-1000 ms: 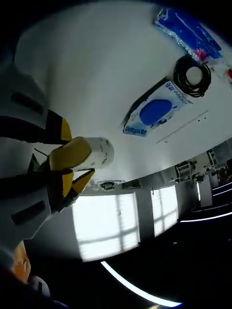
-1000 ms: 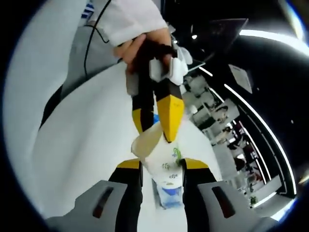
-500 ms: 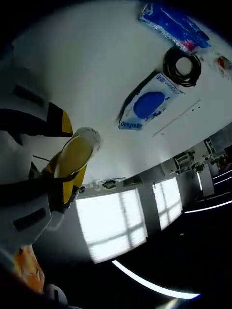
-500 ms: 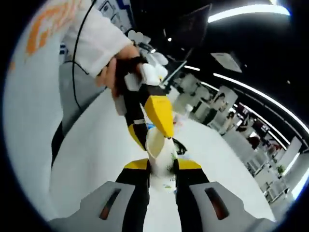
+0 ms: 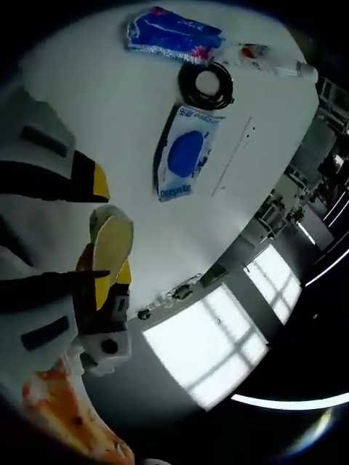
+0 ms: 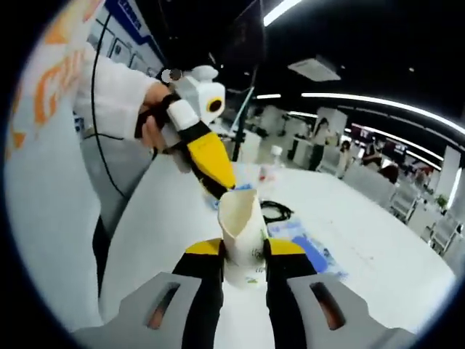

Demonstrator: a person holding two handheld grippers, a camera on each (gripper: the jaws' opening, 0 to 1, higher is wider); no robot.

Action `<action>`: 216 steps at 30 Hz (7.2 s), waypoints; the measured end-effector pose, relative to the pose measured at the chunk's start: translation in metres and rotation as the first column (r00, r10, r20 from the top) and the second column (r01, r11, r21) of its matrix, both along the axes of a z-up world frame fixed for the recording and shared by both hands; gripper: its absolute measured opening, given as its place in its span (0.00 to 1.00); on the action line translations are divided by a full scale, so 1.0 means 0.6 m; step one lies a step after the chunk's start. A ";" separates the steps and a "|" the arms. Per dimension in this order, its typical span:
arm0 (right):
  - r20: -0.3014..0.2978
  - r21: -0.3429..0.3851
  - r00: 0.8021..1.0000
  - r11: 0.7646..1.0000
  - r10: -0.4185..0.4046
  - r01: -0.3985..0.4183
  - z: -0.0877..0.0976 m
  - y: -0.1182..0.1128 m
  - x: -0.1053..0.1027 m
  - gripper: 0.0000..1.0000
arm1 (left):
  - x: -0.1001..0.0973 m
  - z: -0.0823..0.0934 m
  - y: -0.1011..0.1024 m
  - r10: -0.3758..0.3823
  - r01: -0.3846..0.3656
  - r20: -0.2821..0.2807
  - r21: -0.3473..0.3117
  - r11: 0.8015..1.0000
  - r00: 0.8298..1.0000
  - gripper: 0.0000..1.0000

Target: Arrange the tabletop items into an orderly group along one side of the table until the central work area is clear of visible clutter.

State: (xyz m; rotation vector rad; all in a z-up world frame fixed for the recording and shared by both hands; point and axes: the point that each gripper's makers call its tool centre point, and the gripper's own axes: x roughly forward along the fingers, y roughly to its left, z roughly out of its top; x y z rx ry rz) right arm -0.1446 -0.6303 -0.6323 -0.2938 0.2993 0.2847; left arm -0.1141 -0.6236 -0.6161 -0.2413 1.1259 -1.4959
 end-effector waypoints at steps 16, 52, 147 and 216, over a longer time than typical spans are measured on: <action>-0.117 0.089 0.993 0.996 0.025 -0.014 -0.040 0.023 -0.005 0.34 | 0.029 -0.062 0.022 0.082 -0.093 0.060 0.200 0.975 0.995 0.00; -0.366 0.409 0.916 0.855 -0.165 0.318 -0.061 -0.024 0.000 0.34 | 0.021 -0.113 -0.001 -0.003 -0.108 0.309 0.342 0.933 0.951 0.00; -0.527 0.421 0.787 0.707 -0.319 0.568 -0.107 -0.103 -0.051 0.00 | 0.367 -0.150 -0.117 -0.310 0.049 0.826 0.326 0.944 0.471 0.00; -0.505 0.427 0.714 0.578 -0.485 0.695 -0.090 -0.142 -0.152 0.00 | -0.089 -0.184 0.034 -0.545 0.448 0.636 0.329 0.831 0.545 0.00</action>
